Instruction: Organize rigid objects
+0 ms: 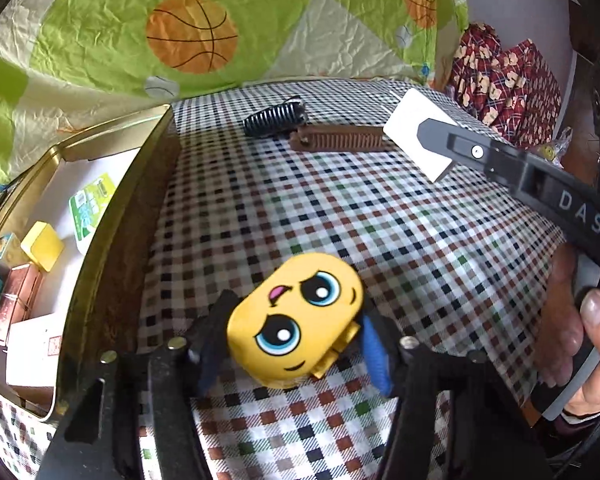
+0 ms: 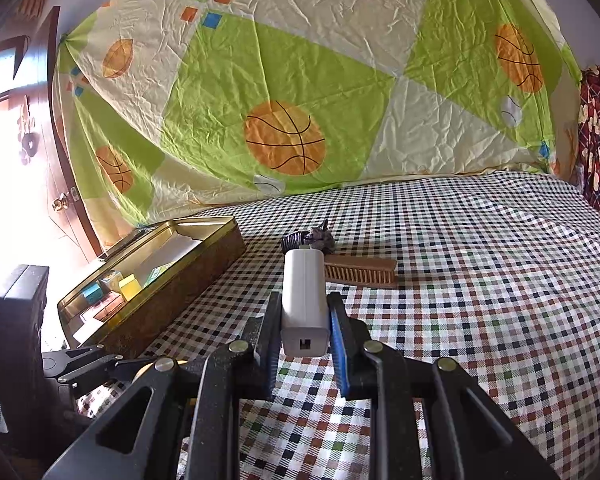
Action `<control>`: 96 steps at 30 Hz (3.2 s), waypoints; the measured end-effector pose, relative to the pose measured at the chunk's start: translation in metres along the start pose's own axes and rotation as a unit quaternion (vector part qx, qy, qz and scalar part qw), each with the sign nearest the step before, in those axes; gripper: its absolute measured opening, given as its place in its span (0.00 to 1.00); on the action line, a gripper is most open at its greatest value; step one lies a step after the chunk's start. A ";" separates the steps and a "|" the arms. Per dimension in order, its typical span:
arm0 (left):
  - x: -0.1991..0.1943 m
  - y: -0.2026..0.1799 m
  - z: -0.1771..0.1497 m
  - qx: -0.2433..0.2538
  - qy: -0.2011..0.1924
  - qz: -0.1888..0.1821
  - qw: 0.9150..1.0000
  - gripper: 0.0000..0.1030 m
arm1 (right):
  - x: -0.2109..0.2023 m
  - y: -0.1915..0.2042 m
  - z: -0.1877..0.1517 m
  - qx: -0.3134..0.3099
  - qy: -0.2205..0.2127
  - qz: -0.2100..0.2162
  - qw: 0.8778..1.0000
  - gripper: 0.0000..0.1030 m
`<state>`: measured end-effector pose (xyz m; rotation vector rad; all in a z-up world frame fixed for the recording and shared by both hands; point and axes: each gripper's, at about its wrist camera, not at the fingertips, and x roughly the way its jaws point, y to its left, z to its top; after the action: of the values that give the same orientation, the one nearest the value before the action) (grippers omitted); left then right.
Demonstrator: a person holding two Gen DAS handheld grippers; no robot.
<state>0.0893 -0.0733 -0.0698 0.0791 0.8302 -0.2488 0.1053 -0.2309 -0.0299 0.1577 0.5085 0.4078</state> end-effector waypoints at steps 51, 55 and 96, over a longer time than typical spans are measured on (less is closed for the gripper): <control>-0.066 0.178 0.021 -0.145 -0.120 0.172 0.967 0.82 | 0.100 0.179 0.036 -0.178 0.056 0.103 0.977 0.51; -0.070 0.158 0.024 -0.141 -0.141 0.155 0.967 0.99 | 0.073 0.145 0.039 -0.164 0.038 0.090 0.982 0.60; 0.063 0.043 0.123 -0.079 -0.069 0.128 0.986 0.99 | 0.149 -0.014 0.044 -0.189 0.216 0.040 0.957 0.17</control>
<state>0.2292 -0.0639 -0.0344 0.0186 0.6918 0.0536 0.2507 -0.1836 -0.0607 -0.2883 0.8451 0.6165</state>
